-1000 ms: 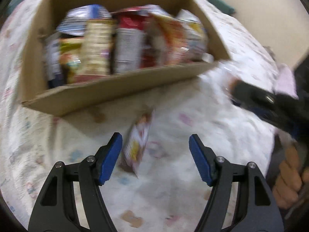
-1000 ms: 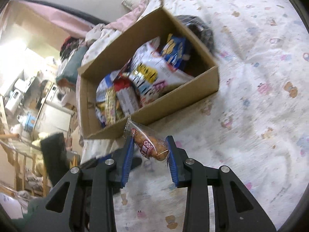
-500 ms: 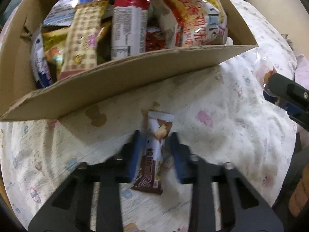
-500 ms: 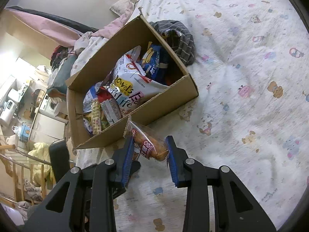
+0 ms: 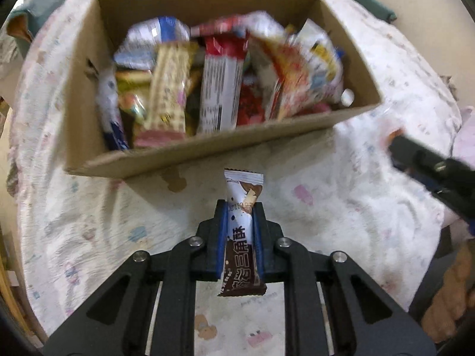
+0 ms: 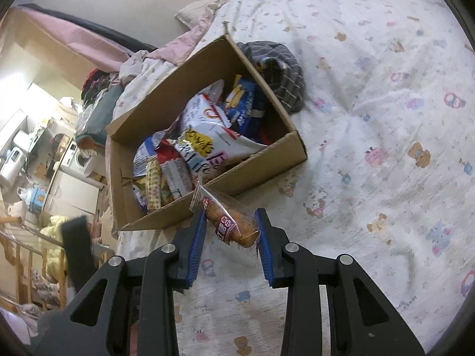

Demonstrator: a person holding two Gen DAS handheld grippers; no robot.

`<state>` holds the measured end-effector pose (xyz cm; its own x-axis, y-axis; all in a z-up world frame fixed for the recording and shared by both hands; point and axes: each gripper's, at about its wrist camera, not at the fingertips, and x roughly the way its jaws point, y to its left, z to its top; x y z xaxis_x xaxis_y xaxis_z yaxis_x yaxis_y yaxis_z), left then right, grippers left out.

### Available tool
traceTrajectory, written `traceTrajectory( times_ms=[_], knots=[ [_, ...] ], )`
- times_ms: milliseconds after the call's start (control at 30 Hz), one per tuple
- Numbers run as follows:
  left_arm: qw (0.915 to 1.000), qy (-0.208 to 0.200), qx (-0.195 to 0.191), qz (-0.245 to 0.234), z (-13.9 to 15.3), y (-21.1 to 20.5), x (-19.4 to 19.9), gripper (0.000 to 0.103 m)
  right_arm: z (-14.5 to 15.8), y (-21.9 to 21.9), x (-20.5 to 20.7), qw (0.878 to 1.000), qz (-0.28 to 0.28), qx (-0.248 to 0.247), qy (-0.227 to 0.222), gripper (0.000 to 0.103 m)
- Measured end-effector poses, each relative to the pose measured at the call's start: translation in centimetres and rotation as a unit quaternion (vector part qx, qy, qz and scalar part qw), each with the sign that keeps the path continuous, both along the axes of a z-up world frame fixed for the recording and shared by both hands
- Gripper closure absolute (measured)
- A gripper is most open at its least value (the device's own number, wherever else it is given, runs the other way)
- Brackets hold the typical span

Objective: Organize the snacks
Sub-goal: 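Carry the pastry and chocolate bar over the box and lower them inside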

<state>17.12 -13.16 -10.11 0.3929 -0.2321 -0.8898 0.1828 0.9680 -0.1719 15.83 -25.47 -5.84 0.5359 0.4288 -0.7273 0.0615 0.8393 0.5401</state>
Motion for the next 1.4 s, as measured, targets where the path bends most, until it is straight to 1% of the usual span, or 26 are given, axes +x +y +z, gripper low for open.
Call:
traceTrajectory(
  times_ms=[133,267,367,400,467,600,667,700,767,933,1067,1167,1300,1400],
  knots=[
    [0.9995,-0.026,-0.01,0.018,2.1,-0.4,-0.5,0.09,0.7,0.4,-0.4,1.0,0.003,-0.002,-0.008,0.068],
    [0.9989,-0.036,-0.01,0.027,3.5,1.3,-0.7,0.09,1.2,0.5,-0.8,1.0,0.002,0.0,-0.011,0.068],
    [0.9984,-0.045,-0.006,0.032,4.3,3.1,-2.4,0.09,1.7,0.8,-1.0,1.0,0.003,0.0,-0.015,0.068],
    [0.9981,-0.051,-0.005,0.036,5.0,4.8,-3.7,0.09,2.0,0.9,-1.1,1.0,0.003,0.0,-0.017,0.068],
    [0.9971,-0.061,0.0,0.045,6.1,5.9,-4.1,0.09,2.6,1.0,-1.0,1.0,0.004,0.0,-0.02,0.068],
    [0.9955,-0.069,-0.004,0.065,7.9,7.7,-3.7,0.09,4.2,1.5,-0.5,0.999,0.008,-0.008,-0.034,0.068],
    [0.9949,-0.069,-0.018,0.071,9.0,8.8,-3.2,0.09,5.1,2.0,-0.3,0.999,0.012,-0.03,-0.043,0.068],
    [0.9946,-0.072,-0.018,0.073,9.4,9.0,-3.0,0.09,5.5,2.1,-0.1,0.998,0.014,-0.038,-0.047,0.068],
    [0.9935,-0.084,-0.01,0.076,10.6,9.4,-2.3,0.09,6.1,2.1,0.3,0.998,0.014,-0.039,-0.05,0.068],
    [0.9918,-0.096,-0.008,0.084,12.6,10.7,-0.1,0.089,7.3,1.0,2.2,0.998,0.003,-0.03,-0.05,0.068],
    [0.9906,-0.105,-0.002,0.087,13.1,11.3,1.7,0.089,8.5,0.1,4.4,0.998,-0.004,-0.037,-0.056,0.068],
    [0.9913,-0.098,-0.003,0.088,12.5,11.4,3.2,0.089,9.1,-0.4,6.6,0.997,0.0,-0.053,-0.061,0.068],
    [0.9924,-0.088,-0.003,0.086,11.0,10.9,4.9,0.089,8.5,-0.4,9.2,0.996,0.006,-0.073,-0.054,0.068],
    [0.993,-0.084,-0.006,0.083,10.0,10.5,5.7,0.089,7.4,0.0,10.8,0.995,0.011,-0.091,-0.05,0.068]
  ],
)
